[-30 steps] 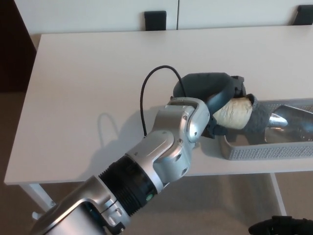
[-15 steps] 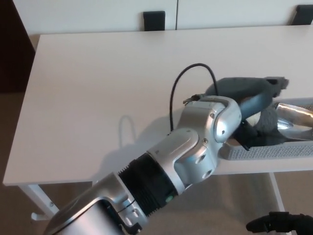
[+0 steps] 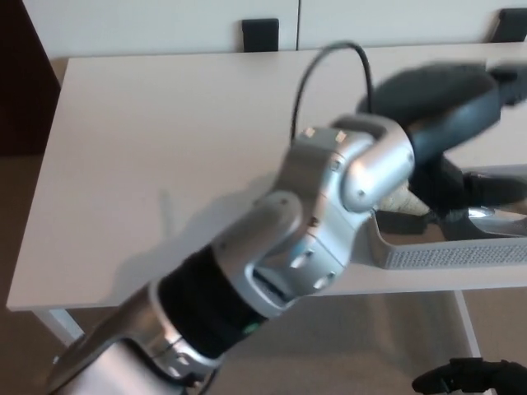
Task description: The robot walks towards a desk on which a shovel is kept on the left hand side and a container is kept on the right hand side. The robot picks up the shovel using its left hand and places it in the container.
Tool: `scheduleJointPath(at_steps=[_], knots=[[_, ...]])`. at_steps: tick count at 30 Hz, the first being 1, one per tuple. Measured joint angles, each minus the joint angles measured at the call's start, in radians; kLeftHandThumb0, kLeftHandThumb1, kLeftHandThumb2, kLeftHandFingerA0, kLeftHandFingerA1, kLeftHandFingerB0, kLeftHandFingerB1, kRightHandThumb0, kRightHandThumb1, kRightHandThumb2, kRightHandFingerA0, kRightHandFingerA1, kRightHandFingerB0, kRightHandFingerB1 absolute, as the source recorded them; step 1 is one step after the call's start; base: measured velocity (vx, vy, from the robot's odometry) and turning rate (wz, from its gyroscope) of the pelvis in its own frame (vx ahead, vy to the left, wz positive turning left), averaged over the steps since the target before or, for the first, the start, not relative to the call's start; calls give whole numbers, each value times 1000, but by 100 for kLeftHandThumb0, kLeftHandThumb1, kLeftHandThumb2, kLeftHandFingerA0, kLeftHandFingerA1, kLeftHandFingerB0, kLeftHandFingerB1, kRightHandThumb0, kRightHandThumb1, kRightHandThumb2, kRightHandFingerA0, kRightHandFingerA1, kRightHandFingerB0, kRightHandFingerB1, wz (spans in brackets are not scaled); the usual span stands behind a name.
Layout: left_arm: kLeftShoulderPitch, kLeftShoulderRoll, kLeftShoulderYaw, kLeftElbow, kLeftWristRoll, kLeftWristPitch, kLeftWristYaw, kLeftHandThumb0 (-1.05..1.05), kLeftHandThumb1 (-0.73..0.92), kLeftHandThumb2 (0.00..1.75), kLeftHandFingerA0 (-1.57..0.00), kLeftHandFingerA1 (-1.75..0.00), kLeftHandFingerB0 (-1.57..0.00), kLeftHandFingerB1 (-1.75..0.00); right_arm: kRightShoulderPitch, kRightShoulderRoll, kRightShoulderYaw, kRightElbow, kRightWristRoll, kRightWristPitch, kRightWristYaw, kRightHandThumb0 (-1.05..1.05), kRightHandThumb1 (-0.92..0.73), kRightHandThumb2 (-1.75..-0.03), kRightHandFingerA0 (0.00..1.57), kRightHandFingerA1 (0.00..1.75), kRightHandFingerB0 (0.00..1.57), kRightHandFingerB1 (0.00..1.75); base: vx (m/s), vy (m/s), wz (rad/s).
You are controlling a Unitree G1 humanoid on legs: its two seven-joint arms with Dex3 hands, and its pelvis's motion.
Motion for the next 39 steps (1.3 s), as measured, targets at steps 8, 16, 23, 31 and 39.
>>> scheduleJointPath(at_steps=[8, 16, 23, 31, 39], knots=[[62, 62, 119, -248, -44, 2, -44, -77, 61, 60, -21, -28, -26, -30, 1, 0, 5, 3, 0, 0, 0, -27, -57, -55, 78, 58, 62, 49, 0, 0, 0], [275, 152, 289, -408, -170, 1, -105, -91, 75, 74, -10, -27, -15, -27, 7, 0, 5, 19, 0, 0, 0, -21, -58, -56, 70, 55, 60, 50, 0, 0, 0], [542, 205, 429, -459, -284, 1, -173, -99, 92, 72, -19, -35, -24, -29, 9, 0, 4, 29, 0, 0, 0, -21, -58, -56, 72, 55, 61, 49, 0, 0, 0], [814, 263, 639, -463, -414, 1, -262, -98, 87, 67, -18, -39, -28, -30, 12, 0, 4, 36, 0, 0, 0, -26, -58, -55, 72, 55, 61, 49, 0, 0, 0], [1031, 317, 845, -451, -533, 1, -358, -92, 87, 67, -26, -30, -27, -30, 25, 0, 3, 44, 1, 0, 0, -23, -57, -56, 73, 55, 60, 49, 0, 0, 0]])
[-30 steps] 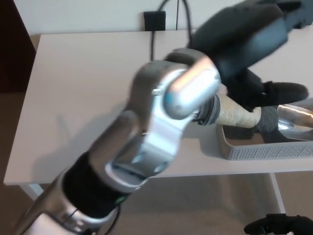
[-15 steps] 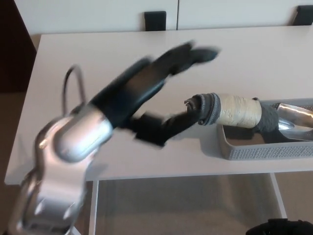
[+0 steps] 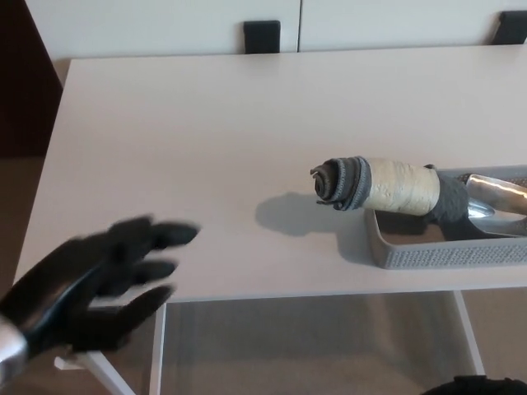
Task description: The robot walks towards a desk on which a shovel is kept on the left hand side and a container is kept on the right hand side. The robot picks up the shovel using its left hand and places it in the container.
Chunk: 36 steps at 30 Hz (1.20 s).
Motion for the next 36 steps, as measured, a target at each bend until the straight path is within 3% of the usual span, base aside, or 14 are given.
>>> scheduleJointPath(at_steps=[2, 8, 10, 14, 15, 20, 22, 23, 25, 26, 29, 31, 32, 36], knots=[[50, 6, 43, 4, -31, 0, -25, -93, 70, 114, -14, -42, -20, -42, 4, 0, 0, 5, 0, 0, 0, -24, -58, -55, 74, 55, 61, 49, 0, 0, 0], [191, 39, 156, 15, -123, -1, -118, -86, 92, 68, -19, -29, -23, -29, 12, 0, -2, 23, 0, 0, 0, -24, -57, -55, 73, 55, 61, 49, 0, 0, 0], [224, 44, 172, 25, -144, -2, -146, -36, 50, 110, -1, -50, 0, -47, 15, 0, -3, 26, 0, 0, 0, -24, -58, -55, 73, 54, 61, 49, 0, 0, 0], [279, 70, 166, 82, -168, -26, -202, -82, 92, 69, -12, -30, -17, -26, 20, 0, -8, 41, 1, -1, -1, -31, -42, -79, 64, 66, 50, 58, 0, 0, 0], [286, 76, 158, 99, -168, -33, -209, -37, 45, 107, -2, -50, 0, -47, 21, 0, -9, 46, 1, -1, -2, -33, -42, -79, 61, 64, 49, 58, 0, 0, 0], [284, 102, 61, 262, -150, -82, -210, -39, 37, 101, -2, -51, 0, -47, 34, 2, -22, 57, 2, -5, -9, -32, -58, -56, 53, 51, 49, 46, 0, 0, 0], [267, 103, 28, 331, -141, -92, -205, -84, 81, 65, -11, -33, -17, -27, 41, 4, -29, 60, 3, -6, -13, -40, -42, -82, 44, 61, 33, 54, 0, 0, 0], [258, 103, 17, 357, -139, -96, -202, -39, 37, 100, -2, -51, 0, -47, 42, 5, -31, 60, 3, -6, -14, -44, -42, -83, 42, 61, 29, 52, 0, 0, 0], [229, 102, -10, 437, -132, -101, -191, -84, 72, 65, -11, -31, -17, -28, 46, 10, -38, 62, 5, -8, -17, -46, -63, -59, 42, 48, 33, 40, 0, 0, 0], [216, 101, -18, 471, -129, -102, -185, -82, 63, 98, -4, -41, -9, -32, 47, 13, -41, 62, 6, -8, -19, -48, -64, -59, 41, 48, 30, 39, 0, 0, 0], [176, 96, -38, 580, -122, -113, -161, -38, 43, 103, -1, -50, 0, -48, 51, 23, -48, 62, 9, -9, -23, -52, -65, -58, 38, 48, 25, 37, 0, 0, 0], [153, 95, -52, 653, -113, -127, -137, -38, 42, 103, -1, -50, 0, -48, 54, 28, -52, 62, 10, -11, -25, -53, -65, -58, 37, 48, 23, 37, 0, 0, 0], [142, 95, -59, 686, -108, -136, -124, -80, 80, 65, -17, -32, -19, -28, 56, 31, -55, 62, 10, -11, -27, -57, -56, -77, 31, 53, 21, 46, 0, 0, 0], [110, 95, -73, 817, -91, -178, -69, -81, 80, 65, -21, -30, -21, -28, 60, 38, -73, 62, 11, -15, -34, -52, -64, -58, 38, 48, 26, 38, 0, 0, 0]])
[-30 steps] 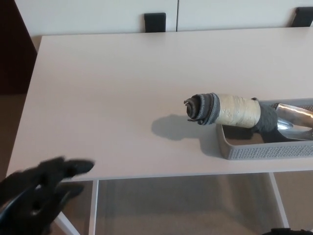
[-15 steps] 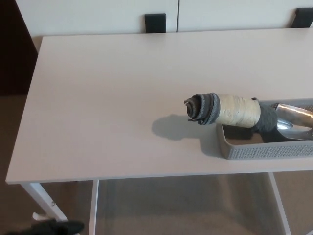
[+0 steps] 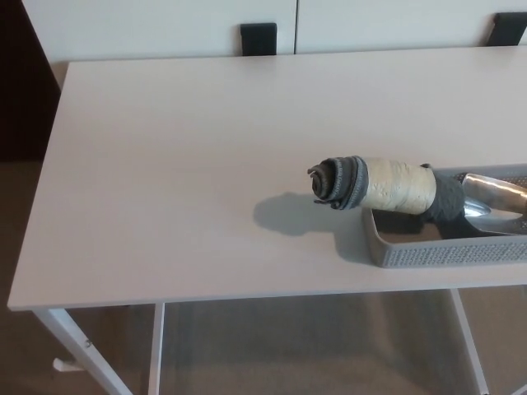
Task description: The robot walks towards a desk on which a shovel is kept on the left hand side and a container is kept on the right hand side. The robot picks up the shovel using its left hand and places it in the container.
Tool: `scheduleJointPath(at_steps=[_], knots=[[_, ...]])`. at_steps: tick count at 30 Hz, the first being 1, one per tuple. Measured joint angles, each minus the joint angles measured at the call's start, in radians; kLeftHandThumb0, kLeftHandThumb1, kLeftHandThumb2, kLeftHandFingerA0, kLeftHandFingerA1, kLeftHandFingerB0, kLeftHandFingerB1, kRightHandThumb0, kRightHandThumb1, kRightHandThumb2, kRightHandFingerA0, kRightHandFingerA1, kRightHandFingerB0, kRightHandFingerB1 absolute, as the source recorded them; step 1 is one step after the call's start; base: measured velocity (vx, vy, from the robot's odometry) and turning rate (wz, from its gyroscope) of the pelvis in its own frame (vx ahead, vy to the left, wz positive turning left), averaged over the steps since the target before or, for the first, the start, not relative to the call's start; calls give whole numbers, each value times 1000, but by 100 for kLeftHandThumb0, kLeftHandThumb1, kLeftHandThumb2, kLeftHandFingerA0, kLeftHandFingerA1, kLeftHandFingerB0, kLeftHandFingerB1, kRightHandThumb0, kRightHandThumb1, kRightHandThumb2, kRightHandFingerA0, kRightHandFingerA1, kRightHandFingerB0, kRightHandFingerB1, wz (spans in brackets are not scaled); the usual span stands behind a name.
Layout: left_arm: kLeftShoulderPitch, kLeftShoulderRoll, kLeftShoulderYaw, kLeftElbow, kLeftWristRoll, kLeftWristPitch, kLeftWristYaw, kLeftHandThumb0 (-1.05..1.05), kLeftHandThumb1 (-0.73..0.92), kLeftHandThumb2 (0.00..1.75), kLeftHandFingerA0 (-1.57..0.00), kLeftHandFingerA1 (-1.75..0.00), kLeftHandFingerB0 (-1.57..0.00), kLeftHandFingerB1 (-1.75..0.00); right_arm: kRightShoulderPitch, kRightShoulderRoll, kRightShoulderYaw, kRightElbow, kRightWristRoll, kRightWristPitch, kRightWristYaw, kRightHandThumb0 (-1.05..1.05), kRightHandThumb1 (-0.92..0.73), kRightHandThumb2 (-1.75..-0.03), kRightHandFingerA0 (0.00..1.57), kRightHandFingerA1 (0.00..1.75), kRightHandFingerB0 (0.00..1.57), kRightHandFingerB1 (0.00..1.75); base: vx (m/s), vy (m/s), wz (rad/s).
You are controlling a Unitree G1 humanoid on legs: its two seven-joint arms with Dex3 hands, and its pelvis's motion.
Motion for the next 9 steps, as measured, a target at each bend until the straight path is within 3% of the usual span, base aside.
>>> scheduleJointPath(at_steps=[1, 2, 9], knots=[[-5, 0, -2, 23, 3, -11, 13, -80, 79, 65, -22, -30, -22, -28, 0, 1, -4, 0, 0, -1, -1, -51, -64, -58, 39, 48, 26, 38, 0, 0, 0], [-7, 0, -2, 34, 5, -16, 19, -80, 79, 64, -23, -31, -23, -30, 0, 2, -6, 0, 0, -1, -2, -56, -54, -77, 34, 54, 24, 46, 0, 0, 0], [-25, 1, -14, 158, 29, -94, 105, -78, 82, 65, -23, -31, -23, -30, 4, 20, -26, 1, 0, -8, -9, -56, -54, -77, 35, 54, 23, 46, 0, 0, 0]])
